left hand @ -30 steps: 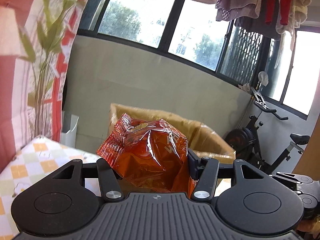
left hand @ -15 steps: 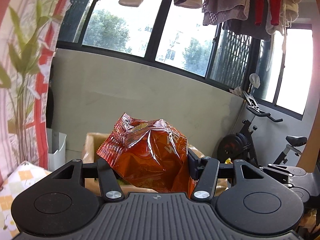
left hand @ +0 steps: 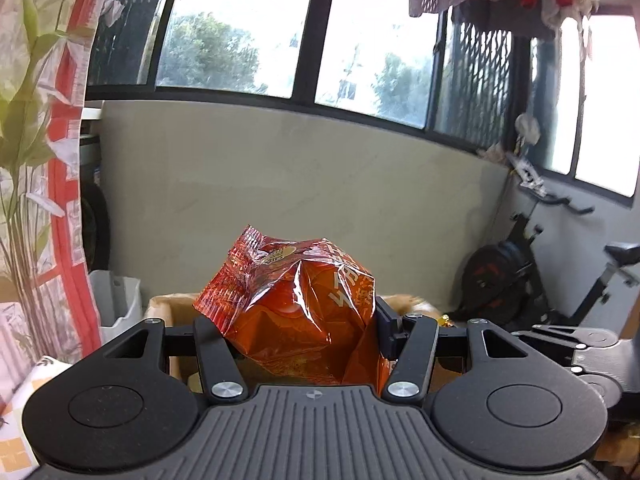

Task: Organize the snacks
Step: 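Open both tools to drop the chip bag and yellow packet into the box, then grasp the white-blue candy with the left tool while the right grasps the large yellow bag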

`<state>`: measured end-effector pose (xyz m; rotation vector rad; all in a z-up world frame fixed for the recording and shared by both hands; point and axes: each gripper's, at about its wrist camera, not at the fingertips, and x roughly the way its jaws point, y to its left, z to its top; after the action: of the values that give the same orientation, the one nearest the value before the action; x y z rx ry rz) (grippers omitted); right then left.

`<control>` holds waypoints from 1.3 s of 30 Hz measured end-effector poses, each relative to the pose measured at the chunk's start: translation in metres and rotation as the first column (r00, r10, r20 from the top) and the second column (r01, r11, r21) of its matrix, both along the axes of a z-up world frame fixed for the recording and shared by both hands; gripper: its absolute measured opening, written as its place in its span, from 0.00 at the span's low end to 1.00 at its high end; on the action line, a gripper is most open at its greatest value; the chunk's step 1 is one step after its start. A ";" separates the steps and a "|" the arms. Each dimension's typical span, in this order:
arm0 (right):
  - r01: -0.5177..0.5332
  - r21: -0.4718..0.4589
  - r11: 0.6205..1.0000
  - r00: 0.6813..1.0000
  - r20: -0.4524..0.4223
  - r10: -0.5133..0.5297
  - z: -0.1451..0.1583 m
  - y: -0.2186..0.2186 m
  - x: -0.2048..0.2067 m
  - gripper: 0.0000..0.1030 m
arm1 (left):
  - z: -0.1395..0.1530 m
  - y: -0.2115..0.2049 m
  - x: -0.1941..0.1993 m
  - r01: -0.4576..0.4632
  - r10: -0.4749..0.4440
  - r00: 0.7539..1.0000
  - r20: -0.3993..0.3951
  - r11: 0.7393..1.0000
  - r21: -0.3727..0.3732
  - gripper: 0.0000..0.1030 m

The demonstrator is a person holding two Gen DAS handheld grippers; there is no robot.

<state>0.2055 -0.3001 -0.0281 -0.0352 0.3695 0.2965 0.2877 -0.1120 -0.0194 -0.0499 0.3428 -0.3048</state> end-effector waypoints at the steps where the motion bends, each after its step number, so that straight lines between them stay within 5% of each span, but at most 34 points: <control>1: -0.002 0.001 1.000 1.000 -0.010 0.002 -0.003 0.002 0.004 0.34 | -0.004 0.000 0.004 -0.006 0.006 1.000 -0.009 1.000 0.019 0.58; 6: 0.014 0.014 1.000 0.998 -0.062 -0.013 -0.014 0.009 0.017 0.37 | -0.015 0.005 0.018 -0.025 0.030 0.997 -0.078 0.998 0.063 0.68; 9: 0.010 0.023 1.000 0.998 -0.059 -0.009 -0.012 0.008 0.011 0.51 | -0.015 0.014 0.015 -0.036 0.040 0.996 -0.076 0.998 0.057 0.71; 23: 0.014 0.054 0.998 0.999 -0.046 -0.012 -0.031 -0.021 -0.080 0.72 | -0.018 0.048 -0.056 -0.052 0.053 0.997 -0.058 0.999 0.010 0.72; 28: -0.035 -0.012 0.999 0.995 -0.095 0.034 -0.059 -0.010 -0.107 0.79 | -0.035 0.059 -0.088 -0.047 0.046 0.997 -0.062 0.999 -0.014 0.72; 36: -0.141 -0.257 0.956 0.975 -0.202 0.089 -0.120 0.028 -0.119 0.88 | -0.075 0.065 -0.114 -0.024 0.026 0.993 -0.116 1.000 0.019 0.72; 39: -0.112 -0.259 0.959 0.974 -0.221 0.054 -0.132 0.030 -0.111 0.88 | -0.091 0.067 -0.115 -0.022 0.025 0.988 -0.150 1.000 0.019 0.72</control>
<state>0.0949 -0.2698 -0.1603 -0.2905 0.6204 0.3325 0.1722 -0.0445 -0.1105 -0.0600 0.4944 -0.2754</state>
